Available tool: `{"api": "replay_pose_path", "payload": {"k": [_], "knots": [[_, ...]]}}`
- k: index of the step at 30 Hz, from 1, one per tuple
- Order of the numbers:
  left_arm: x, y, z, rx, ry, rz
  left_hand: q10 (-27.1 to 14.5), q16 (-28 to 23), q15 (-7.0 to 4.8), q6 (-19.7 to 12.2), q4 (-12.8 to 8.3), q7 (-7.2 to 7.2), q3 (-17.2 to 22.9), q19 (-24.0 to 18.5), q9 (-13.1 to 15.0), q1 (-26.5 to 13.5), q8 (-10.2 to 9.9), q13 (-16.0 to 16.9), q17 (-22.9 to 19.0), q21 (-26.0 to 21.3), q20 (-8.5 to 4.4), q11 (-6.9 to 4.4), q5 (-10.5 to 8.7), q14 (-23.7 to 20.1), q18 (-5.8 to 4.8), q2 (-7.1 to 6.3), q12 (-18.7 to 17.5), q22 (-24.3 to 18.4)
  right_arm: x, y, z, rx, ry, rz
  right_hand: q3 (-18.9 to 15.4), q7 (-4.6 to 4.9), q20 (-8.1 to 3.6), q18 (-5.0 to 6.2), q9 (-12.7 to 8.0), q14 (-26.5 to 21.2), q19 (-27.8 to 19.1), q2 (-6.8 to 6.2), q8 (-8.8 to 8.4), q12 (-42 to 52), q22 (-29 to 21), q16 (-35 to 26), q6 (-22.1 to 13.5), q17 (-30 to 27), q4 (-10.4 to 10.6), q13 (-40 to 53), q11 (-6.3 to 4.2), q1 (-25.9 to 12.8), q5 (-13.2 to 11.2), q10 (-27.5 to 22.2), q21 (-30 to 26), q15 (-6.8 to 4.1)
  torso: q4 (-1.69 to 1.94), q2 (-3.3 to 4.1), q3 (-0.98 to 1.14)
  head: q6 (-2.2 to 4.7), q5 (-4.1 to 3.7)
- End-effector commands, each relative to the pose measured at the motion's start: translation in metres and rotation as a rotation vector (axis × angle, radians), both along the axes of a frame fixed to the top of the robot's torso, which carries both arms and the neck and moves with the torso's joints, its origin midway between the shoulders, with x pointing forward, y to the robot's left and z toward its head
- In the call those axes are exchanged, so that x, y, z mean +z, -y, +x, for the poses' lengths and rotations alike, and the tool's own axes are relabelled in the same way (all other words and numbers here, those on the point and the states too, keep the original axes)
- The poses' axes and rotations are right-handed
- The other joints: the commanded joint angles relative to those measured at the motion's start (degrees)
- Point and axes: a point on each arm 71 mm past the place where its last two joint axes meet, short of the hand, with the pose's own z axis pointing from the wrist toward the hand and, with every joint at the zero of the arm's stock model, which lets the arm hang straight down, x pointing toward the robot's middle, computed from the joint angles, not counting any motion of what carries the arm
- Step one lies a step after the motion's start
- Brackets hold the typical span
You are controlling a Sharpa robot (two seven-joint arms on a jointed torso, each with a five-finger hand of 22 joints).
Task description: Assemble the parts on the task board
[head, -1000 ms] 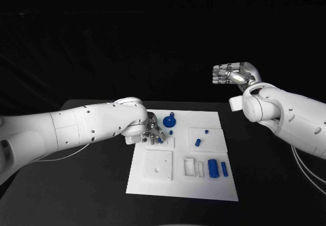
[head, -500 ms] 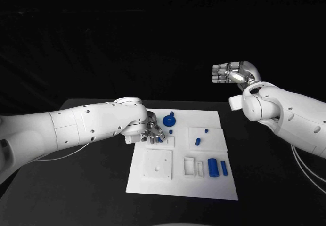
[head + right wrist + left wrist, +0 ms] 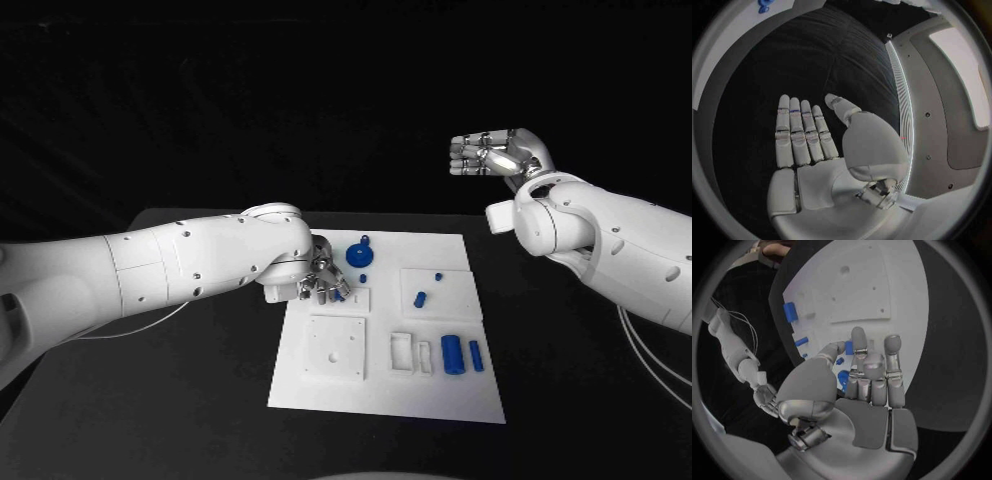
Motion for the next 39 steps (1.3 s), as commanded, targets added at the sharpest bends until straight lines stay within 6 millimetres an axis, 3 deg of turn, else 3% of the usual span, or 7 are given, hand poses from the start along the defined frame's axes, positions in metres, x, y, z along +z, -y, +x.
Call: {"api": "replay_pose_path", "payload": {"k": [1,17,39], "knots": [[-0.002,0.0,-0.001,-0.014,-0.025,0.016,2.66,0.39,-0.18,2.64,-9.59,-2.44,9.86,0.21,0.09,0.4,0.14,-0.04,0.05,-0.27,0.05,-0.38,0.2,0.41,-0.97,0.17,0.28,1.14,0.0,-0.002,0.0,0.021,0.005,-0.009,0.03,0.21,0.19,0.49,0.07,-0.3,-0.22,0.44,0.02,-0.28,-0.08,-0.18,0.03,-0.08,-0.2,-0.07,0.01,-0.06,0.05,-0.27,-0.28,0.0,0.01,0.01,0.07,-0.09,0.03],[-0.002,0.004,0.0,-0.035,-0.041,0.024,2.67,0.49,-0.15,2.7,-9.75,-2.45,9.9,0.16,0.2,0.45,0.15,-0.02,0.25,-0.2,0.08,-0.35,0.36,0.47,-0.96,0.13,0.47,1.15,-0.001,-0.004,0.001,0.024,0.002,-0.01,0.36,0.21,0.22,0.51,0.08,-0.35,-0.3,0.58,0.04,-0.27,-0.07,-0.17,0.06,-0.07,-0.31,-0.07,0.02,-0.12,-0.23,-0.31,-0.27,0.01,-0.01,-0.01,0.07,-0.29,0.09],[0.009,0.002,0.007,-0.048,-0.084,0.008,2.65,0.68,-0.11,2.73,-10.22,-2.42,10.18,0.0,0.65,0.47,0.15,0.05,0.59,0.11,0.11,-0.33,1.06,0.49,-0.89,0.13,0.83,1.18,-0.002,-0.005,0.003,0.026,-0.002,-0.016,0.48,0.22,0.24,0.53,0.08,-0.45,-0.39,0.64,0.03,-0.28,-0.08,-0.18,0.04,-0.08,-0.47,-0.07,0.05,-0.1,-0.35,-0.38,-0.28,0.02,-0.01,-0.02,0.06,-0.03,0.01]]}}
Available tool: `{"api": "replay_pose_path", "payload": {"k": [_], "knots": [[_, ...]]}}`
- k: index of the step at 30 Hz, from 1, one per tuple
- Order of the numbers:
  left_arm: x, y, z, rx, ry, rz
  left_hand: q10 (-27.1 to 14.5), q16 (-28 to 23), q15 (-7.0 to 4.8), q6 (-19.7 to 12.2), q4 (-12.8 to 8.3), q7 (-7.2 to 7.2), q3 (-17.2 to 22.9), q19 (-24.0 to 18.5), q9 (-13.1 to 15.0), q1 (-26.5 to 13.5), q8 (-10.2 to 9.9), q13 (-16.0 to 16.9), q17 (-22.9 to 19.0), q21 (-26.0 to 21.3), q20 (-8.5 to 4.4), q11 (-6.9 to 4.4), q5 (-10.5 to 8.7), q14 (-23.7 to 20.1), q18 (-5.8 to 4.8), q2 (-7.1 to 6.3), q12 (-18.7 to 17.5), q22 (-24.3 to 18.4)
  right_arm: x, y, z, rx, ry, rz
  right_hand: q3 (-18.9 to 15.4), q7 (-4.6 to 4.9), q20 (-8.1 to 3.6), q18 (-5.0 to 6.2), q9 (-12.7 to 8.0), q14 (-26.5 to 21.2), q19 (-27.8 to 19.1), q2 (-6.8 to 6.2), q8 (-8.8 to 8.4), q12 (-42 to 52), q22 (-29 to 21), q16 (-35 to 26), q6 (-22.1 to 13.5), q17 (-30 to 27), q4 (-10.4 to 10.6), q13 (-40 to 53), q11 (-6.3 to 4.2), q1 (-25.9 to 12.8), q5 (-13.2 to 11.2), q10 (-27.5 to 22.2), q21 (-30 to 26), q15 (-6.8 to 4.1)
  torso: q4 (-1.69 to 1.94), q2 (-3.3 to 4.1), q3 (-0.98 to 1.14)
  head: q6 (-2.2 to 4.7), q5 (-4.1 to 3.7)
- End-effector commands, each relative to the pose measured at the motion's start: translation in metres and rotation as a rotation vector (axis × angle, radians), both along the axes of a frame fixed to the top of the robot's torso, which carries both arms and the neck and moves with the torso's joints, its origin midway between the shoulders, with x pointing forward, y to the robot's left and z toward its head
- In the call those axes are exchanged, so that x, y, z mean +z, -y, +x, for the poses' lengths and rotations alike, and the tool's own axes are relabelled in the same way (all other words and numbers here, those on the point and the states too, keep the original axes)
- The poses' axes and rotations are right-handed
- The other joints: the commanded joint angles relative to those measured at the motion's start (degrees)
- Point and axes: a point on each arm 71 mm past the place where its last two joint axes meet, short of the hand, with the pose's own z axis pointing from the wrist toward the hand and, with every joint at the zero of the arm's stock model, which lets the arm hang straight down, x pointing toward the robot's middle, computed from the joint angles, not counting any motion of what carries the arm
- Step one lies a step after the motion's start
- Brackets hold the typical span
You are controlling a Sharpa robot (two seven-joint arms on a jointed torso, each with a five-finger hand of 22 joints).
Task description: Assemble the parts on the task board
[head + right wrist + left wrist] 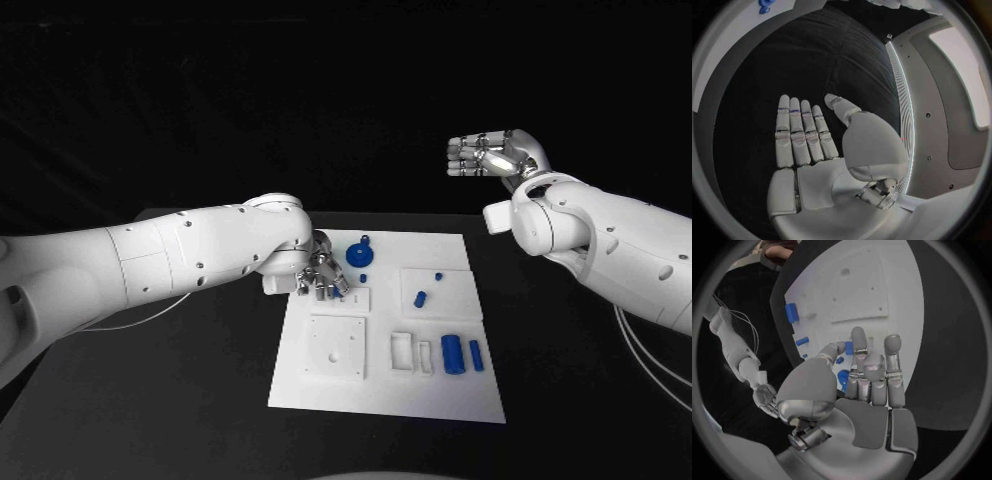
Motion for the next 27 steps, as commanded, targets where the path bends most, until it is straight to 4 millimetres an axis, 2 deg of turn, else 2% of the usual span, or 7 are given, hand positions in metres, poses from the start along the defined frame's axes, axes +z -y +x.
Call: {"api": "replay_pose_path", "payload": {"k": [1,15,27], "knots": [[0.001,0.003,-0.001,-0.031,-0.047,-0.007,2.53,0.2,-0.08,2.74,-10.18,-2.39,10.23,-0.09,0.08,0.35,0.3,0.07,0.04,0.16,0.13,-0.43,0.3,0.06,-0.88,0.13,0.35,1.15,0.0,-0.002,0.0,0.02,0.004,-0.011,0.1,0.23,0.04,0.56,0.08,-0.46,-0.18,0.64,0.03,-0.28,-0.08,-0.18,0.04,-0.08,-0.08,-0.08,0.05,-0.1,-0.35,-0.38,-0.28,0.03,-0.01,0.0,-0.03,0.03,-0.01],[0.004,0.007,0.007,-0.077,-0.15,0.024,2.48,0.42,0.05,2.49,-10.57,-2.27,10.32,-0.61,0.24,0.42,0.3,0.13,0.25,0.45,0.25,-0.3,0.17,-0.27,-0.87,0.27,0.25,1.18,-0.001,-0.003,0.0,0.027,-0.004,-0.018,-0.19,0.23,0.12,0.53,0.09,-0.64,-0.37,0.63,0.04,-0.28,-0.09,-0.18,0.0,-0.08,-0.12,-0.08,0.09,-0.14,-0.49,-0.5,-0.34,0.09,0.04,-0.01,0.0,-0.14,-0.18],[0.004,0.012,0.016,-0.077,-0.132,0.041,2.49,0.59,0.05,2.42,-10.74,-2.26,10.23,-0.71,0.4,0.42,0.31,0.35,0.34,0.82,0.27,-0.29,0.16,-0.3,-0.78,0.36,0.3,1.15,-0.001,-0.005,0.0,0.031,-0.005,-0.019,-0.27,0.23,0.14,0.53,0.08,-0.69,-0.4,0.65,0.03,-0.28,-0.08,-0.17,-0.03,-0.08,-0.11,-0.08,0.09,-0.14,-0.48,-0.54,-0.34,0.1,-0.02,0.03,-0.03,-0.09,-0.18]]}}
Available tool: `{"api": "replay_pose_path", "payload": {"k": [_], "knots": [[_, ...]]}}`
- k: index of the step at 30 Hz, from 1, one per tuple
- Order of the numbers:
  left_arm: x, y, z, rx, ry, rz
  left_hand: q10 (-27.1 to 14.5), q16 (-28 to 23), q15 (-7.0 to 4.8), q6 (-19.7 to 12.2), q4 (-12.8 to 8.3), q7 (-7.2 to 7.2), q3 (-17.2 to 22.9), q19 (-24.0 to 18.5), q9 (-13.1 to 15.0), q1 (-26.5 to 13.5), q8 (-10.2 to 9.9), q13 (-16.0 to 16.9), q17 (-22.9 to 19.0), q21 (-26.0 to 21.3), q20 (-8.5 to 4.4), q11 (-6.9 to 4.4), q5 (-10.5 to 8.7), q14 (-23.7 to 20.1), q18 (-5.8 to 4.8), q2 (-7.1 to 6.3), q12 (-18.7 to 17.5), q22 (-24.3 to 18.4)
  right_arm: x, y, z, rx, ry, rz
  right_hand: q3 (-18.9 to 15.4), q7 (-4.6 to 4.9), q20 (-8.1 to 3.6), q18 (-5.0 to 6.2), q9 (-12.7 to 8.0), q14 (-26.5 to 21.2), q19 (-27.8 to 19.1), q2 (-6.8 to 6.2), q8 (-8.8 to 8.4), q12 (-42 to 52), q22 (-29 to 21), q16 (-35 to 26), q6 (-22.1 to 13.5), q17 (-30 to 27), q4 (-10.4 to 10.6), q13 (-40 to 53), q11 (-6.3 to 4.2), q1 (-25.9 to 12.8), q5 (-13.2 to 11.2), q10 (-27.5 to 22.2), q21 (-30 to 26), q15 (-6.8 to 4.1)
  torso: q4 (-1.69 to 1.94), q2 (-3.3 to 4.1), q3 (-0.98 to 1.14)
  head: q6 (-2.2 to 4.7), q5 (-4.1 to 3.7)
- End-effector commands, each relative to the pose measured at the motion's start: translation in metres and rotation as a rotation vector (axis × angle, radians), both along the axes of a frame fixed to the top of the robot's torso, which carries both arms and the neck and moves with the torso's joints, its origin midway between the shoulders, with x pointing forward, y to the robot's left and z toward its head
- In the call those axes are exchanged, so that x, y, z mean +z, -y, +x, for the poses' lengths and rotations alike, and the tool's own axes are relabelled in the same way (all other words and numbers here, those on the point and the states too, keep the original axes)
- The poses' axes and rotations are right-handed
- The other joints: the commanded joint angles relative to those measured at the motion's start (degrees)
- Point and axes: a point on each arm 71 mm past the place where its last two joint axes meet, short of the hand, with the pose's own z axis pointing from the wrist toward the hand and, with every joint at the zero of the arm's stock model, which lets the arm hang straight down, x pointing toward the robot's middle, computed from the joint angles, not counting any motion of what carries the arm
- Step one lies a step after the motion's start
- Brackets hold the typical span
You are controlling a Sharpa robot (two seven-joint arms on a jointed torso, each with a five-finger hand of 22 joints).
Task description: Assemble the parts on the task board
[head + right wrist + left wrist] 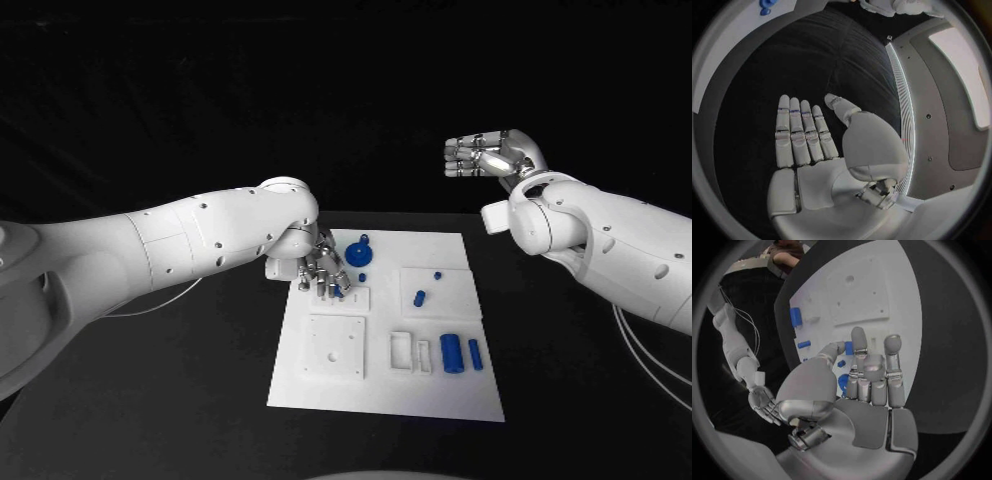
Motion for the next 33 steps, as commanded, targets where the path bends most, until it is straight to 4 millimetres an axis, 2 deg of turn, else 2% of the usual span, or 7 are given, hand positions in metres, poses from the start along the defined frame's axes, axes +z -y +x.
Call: {"api": "replay_pose_path", "payload": {"k": [1,19,33], "knots": [[0.0,0.0032,-0.0006,-0.025,-0.011,0.005,2.39,0.37,-0.07,2.51,-10.64,-2.16,10.29,-0.5,0.11,0.42,0.17,0.05,0.08,0.15,0.06,-0.4,0.27,-0.37,-0.78,0.36,0.31,1.17,0.0004,-0.0026,-0.0002,0.02,0.003,-0.009,-0.26,0.24,0.14,0.56,0.09,-0.5,-0.41,0.65,0.03,-0.28,-0.08,-0.17,-0.03,-0.09,-0.11,-0.08,-0.12,-0.14,-0.26,-0.34,-0.34,-0.09,-0.01,0.03,-0.02,0.01,-0.1],[-0.0013,0.0076,-0.0014,-0.032,0.036,0.024,2.36,0.3,-0.09,2.41,-10.6,-2.15,10.25,-0.47,0.24,0.38,0.15,0.15,-0.12,0.23,0.05,-0.39,0.16,-0.34,-0.75,0.43,0.3,1.13,0.0005,-0.0032,-0.0003,0.023,0.003,-0.008,-0.26,0.24,0.14,0.56,0.09,-0.5,-0.41,0.65,0.03,-0.28,-0.08,-0.17,-0.03,-0.09,-0.11,-0.08,-0.12,-0.14,-0.26,-0.34,-0.34,-0.09,0.13,-0.01,-0.05,-0.3,-0.33],[-0.0068,0.0084,-0.0038,-0.033,0.02,0.023,2.37,0.34,-0.06,2.4,-10.59,-2.14,10.25,-0.54,0.18,0.39,0.14,0.21,-0.09,0.25,0.07,-0.38,0.08,-0.33,-0.77,0.45,0.27,1.14,0.0003,-0.0038,-0.0001,0.024,0.003,-0.008,-0.5,0.23,0.18,0.58,0.09,-0.55,-0.49,0.71,0.03,-0.28,-0.08,-0.18,0.0,-0.09,-0.13,-0.08,-0.1,-0.11,-0.26,-0.36,-0.31,-0.08,0.08,-0.01,-0.07,-0.4,-0.34]]}}
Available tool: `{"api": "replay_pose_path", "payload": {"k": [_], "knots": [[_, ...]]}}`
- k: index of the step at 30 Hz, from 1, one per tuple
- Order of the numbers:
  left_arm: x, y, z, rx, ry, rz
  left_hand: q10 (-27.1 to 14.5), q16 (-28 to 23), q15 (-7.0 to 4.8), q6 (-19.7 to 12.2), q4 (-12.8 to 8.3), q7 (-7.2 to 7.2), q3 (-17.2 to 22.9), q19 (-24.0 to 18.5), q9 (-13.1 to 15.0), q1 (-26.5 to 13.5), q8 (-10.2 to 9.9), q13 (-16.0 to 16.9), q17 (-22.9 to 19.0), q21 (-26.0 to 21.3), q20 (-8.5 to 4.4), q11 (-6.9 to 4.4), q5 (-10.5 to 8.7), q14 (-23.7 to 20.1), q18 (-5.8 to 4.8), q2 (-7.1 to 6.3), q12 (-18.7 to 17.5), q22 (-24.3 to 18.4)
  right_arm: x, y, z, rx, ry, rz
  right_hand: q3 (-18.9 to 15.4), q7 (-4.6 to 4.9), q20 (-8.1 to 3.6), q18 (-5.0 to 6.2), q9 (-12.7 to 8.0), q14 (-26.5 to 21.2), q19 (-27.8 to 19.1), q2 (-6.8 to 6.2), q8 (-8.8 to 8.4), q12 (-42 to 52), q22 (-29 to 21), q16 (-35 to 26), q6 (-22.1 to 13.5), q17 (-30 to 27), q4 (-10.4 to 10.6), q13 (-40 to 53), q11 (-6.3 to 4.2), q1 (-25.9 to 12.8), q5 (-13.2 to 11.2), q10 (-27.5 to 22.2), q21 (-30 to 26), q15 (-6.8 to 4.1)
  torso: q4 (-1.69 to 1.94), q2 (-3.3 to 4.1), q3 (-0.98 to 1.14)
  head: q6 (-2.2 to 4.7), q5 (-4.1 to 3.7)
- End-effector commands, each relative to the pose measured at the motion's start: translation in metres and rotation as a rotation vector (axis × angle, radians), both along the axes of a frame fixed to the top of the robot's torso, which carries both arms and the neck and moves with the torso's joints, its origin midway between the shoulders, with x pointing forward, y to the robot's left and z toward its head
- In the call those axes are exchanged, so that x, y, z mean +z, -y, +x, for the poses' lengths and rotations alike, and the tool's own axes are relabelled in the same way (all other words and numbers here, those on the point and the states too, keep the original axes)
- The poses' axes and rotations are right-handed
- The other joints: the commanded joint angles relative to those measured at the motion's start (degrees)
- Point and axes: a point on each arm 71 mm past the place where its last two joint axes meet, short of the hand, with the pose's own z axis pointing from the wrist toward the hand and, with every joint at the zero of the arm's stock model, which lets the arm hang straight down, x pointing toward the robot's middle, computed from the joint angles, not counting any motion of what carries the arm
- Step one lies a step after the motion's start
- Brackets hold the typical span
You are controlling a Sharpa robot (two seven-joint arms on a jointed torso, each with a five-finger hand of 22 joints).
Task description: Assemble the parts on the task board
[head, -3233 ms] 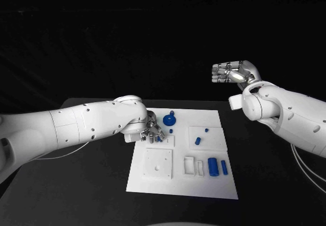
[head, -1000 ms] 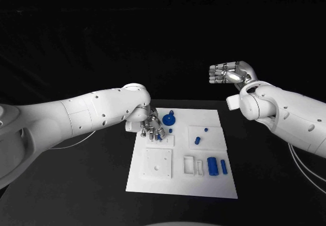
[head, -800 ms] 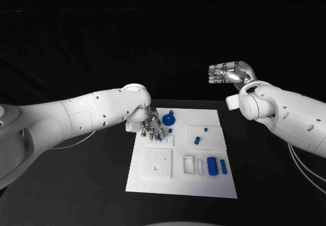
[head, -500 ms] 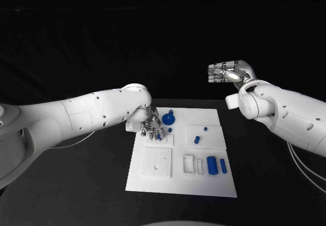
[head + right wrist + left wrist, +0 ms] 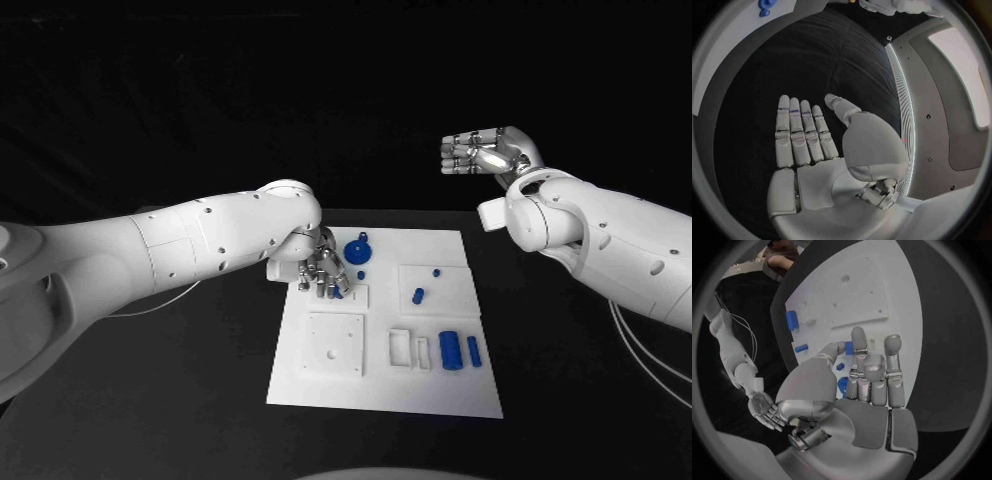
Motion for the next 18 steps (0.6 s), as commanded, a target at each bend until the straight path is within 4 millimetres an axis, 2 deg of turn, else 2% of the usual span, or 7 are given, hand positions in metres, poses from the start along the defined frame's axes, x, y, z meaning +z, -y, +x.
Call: {"api": "replay_pose_path", "payload": {"k": [1,18], "knots": [[-0.0007,0.0025,-0.0009,-0.005,-0.001,-0.007,2.48,0.34,-0.16,2.5,-10.48,-2.04,10.29,-0.34,0.03,0.39,0.17,0.05,-0.02,0.24,-0.13,-0.27,0.13,-0.25,-0.77,0.45,0.27,1.15,0.0004,-0.0019,-0.0001,0.018,0.005,-0.006,-0.27,0.23,-0.04,0.59,0.09,-0.36,-0.27,0.47,0.03,-0.28,-0.08,-0.18,0.0,-0.09,0.1,-0.08,-0.1,0.13,-0.26,-0.36,-0.32,0.12,0.0,0.0,0.01,-0.06,-0.03],[-0.0013,0.0017,-0.0006,0.003,0.007,-0.008,2.48,0.36,-0.13,2.46,-10.45,-2.04,10.24,-0.4,0.0,0.41,0.18,0.14,-0.11,0.24,-0.11,-0.26,-0.08,-0.27,-0.8,0.51,0.27,1.14,-0.0003,-0.0025,0.0001,0.021,0.003,-0.006,-0.27,0.22,-0.03,0.59,0.09,-0.38,-0.3,0.52,0.03,-0.27,-0.08,-0.18,0.04,-0.09,0.09,-0.08,-0.1,0.14,-0.27,-0.39,-0.31,0.14,-0.02,0.0,0.03,-0.17,0.06]]}}
